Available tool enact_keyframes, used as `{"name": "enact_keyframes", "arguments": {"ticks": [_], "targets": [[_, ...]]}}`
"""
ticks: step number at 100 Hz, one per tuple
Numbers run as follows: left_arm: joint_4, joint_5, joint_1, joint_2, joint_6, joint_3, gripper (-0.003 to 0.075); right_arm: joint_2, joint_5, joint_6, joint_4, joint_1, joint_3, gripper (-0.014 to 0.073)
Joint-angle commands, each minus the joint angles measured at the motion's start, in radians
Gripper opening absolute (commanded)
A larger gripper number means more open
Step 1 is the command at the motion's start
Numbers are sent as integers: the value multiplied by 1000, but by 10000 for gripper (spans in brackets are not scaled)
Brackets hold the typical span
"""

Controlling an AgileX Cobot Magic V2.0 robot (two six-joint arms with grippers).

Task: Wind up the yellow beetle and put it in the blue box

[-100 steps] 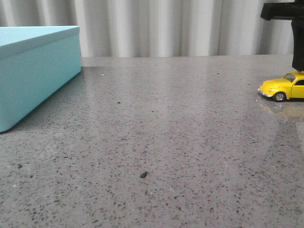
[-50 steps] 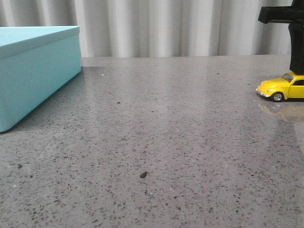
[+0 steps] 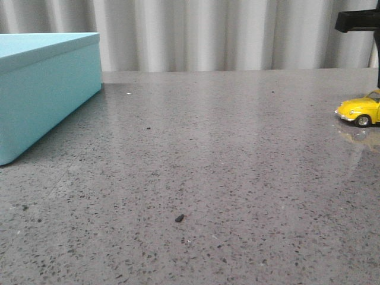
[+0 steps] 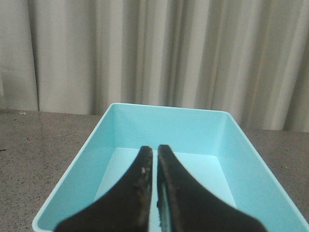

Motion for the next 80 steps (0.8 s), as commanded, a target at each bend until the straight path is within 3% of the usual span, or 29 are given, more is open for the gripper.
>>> {"name": "enact_keyframes", "arguments": {"ticks": [1, 80], "targets": [[-1, -81, 1, 17, -1, -35, -21, -16, -5, 2, -39, -26, -13, -61], [-1, -81, 1, 17, -1, -35, -21, -16, 15, 13, -125, -147, -13, -61]]}}
